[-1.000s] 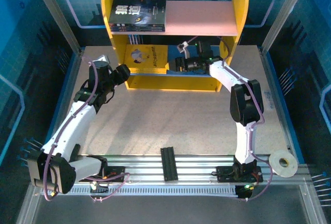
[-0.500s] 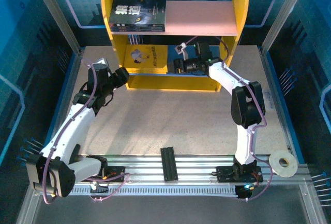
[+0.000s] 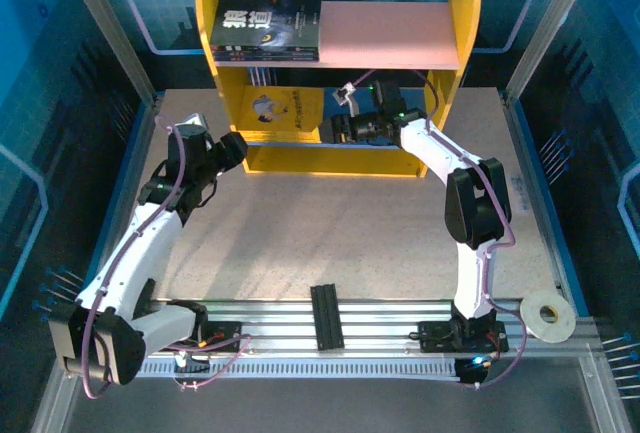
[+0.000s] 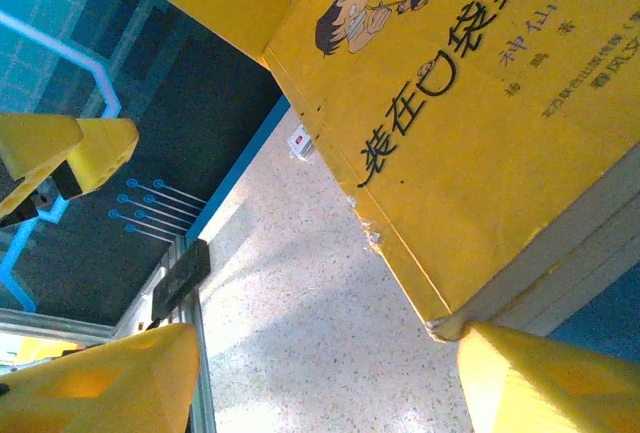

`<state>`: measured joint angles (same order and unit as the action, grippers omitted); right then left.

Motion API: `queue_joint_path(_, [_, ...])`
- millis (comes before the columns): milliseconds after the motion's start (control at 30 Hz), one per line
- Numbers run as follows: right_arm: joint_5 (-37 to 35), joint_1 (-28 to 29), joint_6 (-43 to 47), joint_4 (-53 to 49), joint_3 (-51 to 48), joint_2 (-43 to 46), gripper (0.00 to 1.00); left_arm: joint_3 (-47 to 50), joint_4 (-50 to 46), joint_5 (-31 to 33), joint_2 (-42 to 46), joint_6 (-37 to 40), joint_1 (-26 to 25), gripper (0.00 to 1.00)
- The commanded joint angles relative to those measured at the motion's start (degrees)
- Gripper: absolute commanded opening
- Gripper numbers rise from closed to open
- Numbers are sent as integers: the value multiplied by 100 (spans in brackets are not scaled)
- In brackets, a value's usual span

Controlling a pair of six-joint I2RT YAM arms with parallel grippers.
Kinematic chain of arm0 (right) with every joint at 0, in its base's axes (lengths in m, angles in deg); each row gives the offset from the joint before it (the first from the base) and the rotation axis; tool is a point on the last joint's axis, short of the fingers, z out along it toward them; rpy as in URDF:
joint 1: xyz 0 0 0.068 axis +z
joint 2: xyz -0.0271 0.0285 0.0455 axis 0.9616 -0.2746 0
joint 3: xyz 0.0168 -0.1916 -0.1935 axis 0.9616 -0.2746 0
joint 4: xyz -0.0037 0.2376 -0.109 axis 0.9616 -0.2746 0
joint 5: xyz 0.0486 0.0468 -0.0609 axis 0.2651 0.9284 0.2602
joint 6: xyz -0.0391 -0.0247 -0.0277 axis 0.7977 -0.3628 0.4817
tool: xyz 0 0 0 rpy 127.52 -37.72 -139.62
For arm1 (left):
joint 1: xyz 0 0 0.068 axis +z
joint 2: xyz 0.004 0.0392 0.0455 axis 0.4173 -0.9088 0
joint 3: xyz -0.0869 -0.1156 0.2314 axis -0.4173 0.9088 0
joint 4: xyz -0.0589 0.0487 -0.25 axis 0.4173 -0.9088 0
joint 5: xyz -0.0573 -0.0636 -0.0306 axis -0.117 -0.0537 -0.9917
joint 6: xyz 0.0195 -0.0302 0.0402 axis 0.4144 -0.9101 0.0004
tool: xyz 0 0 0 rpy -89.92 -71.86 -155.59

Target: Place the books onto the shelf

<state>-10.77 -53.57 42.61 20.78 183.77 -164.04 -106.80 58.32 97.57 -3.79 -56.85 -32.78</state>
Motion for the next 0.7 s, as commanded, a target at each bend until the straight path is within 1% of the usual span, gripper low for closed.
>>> queue_joint_path(0, [-118,61,263,-235,202,15,70,100,-107,8,203,131,65,74])
queue_joint_path(200, [-346,-89,434,-400,32,245,71,52,-299,62,384,222,65,75])
queue_joint_path(367, [-607,-116,566,-456,-345,660,71,0,-439,-27,442,243,65,75])
queue_joint_path(500, [-891,-107,571,-308,-1088,1267,71,123,-466,-13,603,292,65,75])
queue_joint_path(667, [-1567,-70,488,1,-2527,2418,72,291,-296,-3,720,296,65,76])
